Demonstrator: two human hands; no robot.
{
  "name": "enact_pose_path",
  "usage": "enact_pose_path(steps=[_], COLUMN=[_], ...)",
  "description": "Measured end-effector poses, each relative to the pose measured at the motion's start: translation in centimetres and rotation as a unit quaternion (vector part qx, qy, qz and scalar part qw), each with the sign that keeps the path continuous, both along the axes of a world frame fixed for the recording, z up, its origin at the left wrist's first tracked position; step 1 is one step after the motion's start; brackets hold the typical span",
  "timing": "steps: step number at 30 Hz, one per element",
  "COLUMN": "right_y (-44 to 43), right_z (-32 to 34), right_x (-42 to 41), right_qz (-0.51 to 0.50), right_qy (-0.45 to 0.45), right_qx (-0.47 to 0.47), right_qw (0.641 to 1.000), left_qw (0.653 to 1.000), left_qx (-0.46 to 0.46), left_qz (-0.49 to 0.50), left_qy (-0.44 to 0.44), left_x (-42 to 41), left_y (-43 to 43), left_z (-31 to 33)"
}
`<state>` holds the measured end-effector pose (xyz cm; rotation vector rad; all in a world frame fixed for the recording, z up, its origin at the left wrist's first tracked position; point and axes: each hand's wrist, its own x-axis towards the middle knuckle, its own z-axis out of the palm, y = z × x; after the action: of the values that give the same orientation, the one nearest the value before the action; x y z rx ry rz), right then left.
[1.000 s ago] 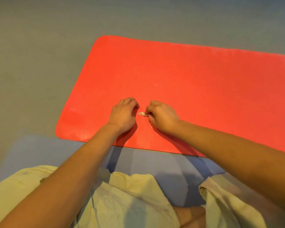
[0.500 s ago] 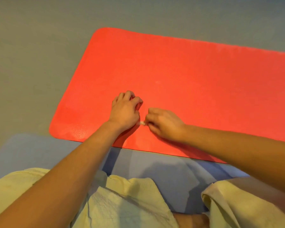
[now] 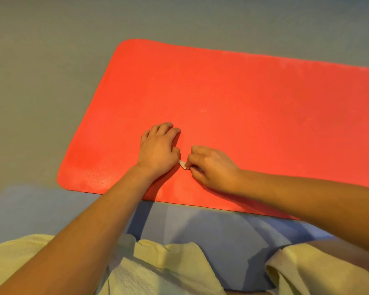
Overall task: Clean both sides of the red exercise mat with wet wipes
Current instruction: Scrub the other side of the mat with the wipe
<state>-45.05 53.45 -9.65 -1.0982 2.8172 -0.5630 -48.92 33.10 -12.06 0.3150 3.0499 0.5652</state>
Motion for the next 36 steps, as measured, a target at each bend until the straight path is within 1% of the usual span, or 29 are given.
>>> enact_pose_path(steps=[3,7,9,11,14,17,20,23,27,30,33,36], right_y=[-0.2,-0.9,-1.1,-1.4,-1.3,-0.3,0.5,0.5,0.0,-1.0,-0.8,0.3], right_z=[-0.3,-0.6,-0.2,0.1,-0.1,-0.5,-0.5,-0.8,-0.7,-0.3,-0.5,-1.0], right_x=[-4.0,-12.0,-14.4,-14.9,-12.1,-8.3,-7.7,-11.4,-17.7,-18.3,-15.6,-12.5], right_qz=[-0.011,-0.136,-0.174,-0.191,-0.167,-0.084,-0.022,-0.048,-0.155,-0.186,-0.167,-0.091], right_qy=[0.022,0.049,0.047,0.05,0.056,0.055,0.063,0.076,0.085,0.084,0.087,0.084], right_qx=[0.014,0.031,0.041,0.047,0.029,0.015,0.026,0.034,0.057,0.064,0.039,0.028], right_qw=[1.0,0.989,0.983,0.979,0.984,0.995,0.997,0.995,0.983,0.977,0.981,0.992], left_qw=[1.0,0.999,0.999,1.0,0.999,0.999,1.0,0.999,0.999,0.999,0.999,0.999], left_qx=[-0.007,-0.019,-0.023,-0.024,-0.028,-0.027,-0.018,-0.008,-0.011,-0.021,-0.028,-0.04], left_qz=[0.0,-0.001,-0.001,-0.003,-0.005,-0.003,0.001,0.004,-0.001,-0.003,-0.011,-0.012], left_qy=[0.022,0.028,0.025,0.02,0.016,0.019,0.021,0.033,0.042,0.04,0.041,0.032], left_x=[-0.1,-0.1,-0.1,-0.1,-0.2,-0.4,-0.7,-1.0,-1.1,-0.9,-1.4,-3.3], left_y=[0.2,0.1,0.1,0.0,0.0,0.1,0.2,0.0,-0.1,-0.2,-0.1,0.2], left_z=[-0.2,-0.4,-0.3,-0.2,0.0,-0.1,-0.2,-0.6,-0.9,-0.8,-0.4,-0.2])
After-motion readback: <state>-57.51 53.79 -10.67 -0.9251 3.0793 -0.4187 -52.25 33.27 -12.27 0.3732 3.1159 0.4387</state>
